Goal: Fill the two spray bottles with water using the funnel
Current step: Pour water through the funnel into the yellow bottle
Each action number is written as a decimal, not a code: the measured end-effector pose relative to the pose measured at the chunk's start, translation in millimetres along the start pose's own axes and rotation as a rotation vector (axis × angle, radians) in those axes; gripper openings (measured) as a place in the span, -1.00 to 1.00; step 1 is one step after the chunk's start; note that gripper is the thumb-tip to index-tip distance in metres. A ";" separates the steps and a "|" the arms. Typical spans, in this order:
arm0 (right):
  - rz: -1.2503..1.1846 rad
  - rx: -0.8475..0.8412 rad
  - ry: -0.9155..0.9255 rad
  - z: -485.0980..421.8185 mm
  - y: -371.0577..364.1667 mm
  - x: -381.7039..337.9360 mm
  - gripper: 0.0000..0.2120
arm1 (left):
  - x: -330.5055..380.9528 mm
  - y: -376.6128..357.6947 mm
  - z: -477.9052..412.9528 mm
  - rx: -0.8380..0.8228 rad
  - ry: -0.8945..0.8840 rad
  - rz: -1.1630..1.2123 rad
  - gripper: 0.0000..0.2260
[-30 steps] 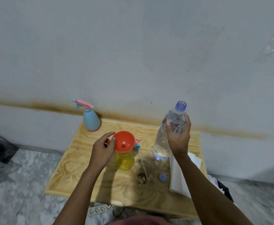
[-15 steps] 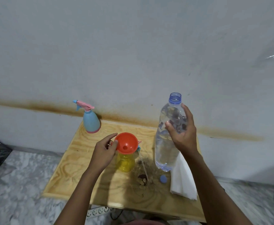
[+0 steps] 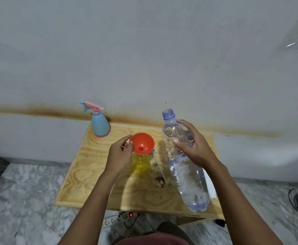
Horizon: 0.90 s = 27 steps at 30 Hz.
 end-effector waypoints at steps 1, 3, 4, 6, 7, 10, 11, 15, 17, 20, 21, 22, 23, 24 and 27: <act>0.003 -0.017 -0.004 2.6 -1.9 -0.6 -0.48 | -0.4 -0.1 -0.1 -0.001 0.001 0.000 -0.70; -0.013 -0.040 -0.014 7.7 -5.3 -1.0 -0.49 | -0.4 -0.3 0.0 -0.002 0.008 0.002 -0.70; -0.032 -0.050 -0.030 9.7 -7.2 0.9 -0.49 | -0.6 -0.4 0.2 -0.001 0.011 0.001 -0.70; -0.084 -0.079 -0.075 14.2 -11.9 5.0 -0.47 | -0.3 -0.4 1.0 -0.001 0.014 -0.001 -0.69; -0.111 -0.091 -0.097 16.0 -13.5 6.3 -0.48 | 0.7 -0.2 1.8 -0.001 0.011 0.000 -0.69; -0.148 -0.109 -0.137 17.5 -16.7 10.9 -0.51 | 3.3 -0.3 2.3 0.005 0.013 -0.001 -0.69; -0.140 -0.112 -0.138 17.2 -17.2 11.9 -0.51 | 4.0 -0.7 2.0 0.006 0.015 0.004 -0.68; -0.105 -0.137 -0.134 15.2 -19.3 15.4 -0.49 | 8.8 -4.3 -0.2 -0.002 0.019 0.008 -0.69; -0.113 -0.157 -0.150 12.7 -20.6 16.7 -0.49 | 11.3 -5.9 -2.8 0.000 0.024 0.016 -0.68; -0.059 -0.186 -0.143 14.3 -22.4 21.7 -0.51 | 12.6 -6.2 0.4 -0.008 0.024 0.033 -0.68; -0.065 -0.228 -0.171 17.3 -30.7 27.3 -0.51 | 4.1 -3.9 3.0 -0.001 0.048 0.021 -0.68; -0.069 -0.254 -0.191 20.8 -37.0 32.1 -0.53 | -3.5 -1.5 5.9 0.007 0.071 0.014 -0.68; -0.070 -0.256 -0.198 22.6 -37.6 31.1 -0.56 | -3.6 -1.1 8.1 0.013 0.071 0.017 -0.67; -0.064 -0.259 -0.197 24.4 -38.0 31.8 -0.56 | -3.7 -0.5 10.5 0.014 0.069 0.023 -0.67; -0.067 -0.264 -0.221 20.4 -37.1 36.1 -0.46 | -0.2 -1.1 7.0 0.019 0.059 0.041 -0.68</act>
Point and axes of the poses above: each hand's wrist, its own z-axis away from the middle knuckle, its own y-axis out of the back of the hand, x = y × z, the point moved 5 cm from there along -z, towards the middle knuckle, and after that the axes turned 9 degrees about x, right-handed, at the moved point
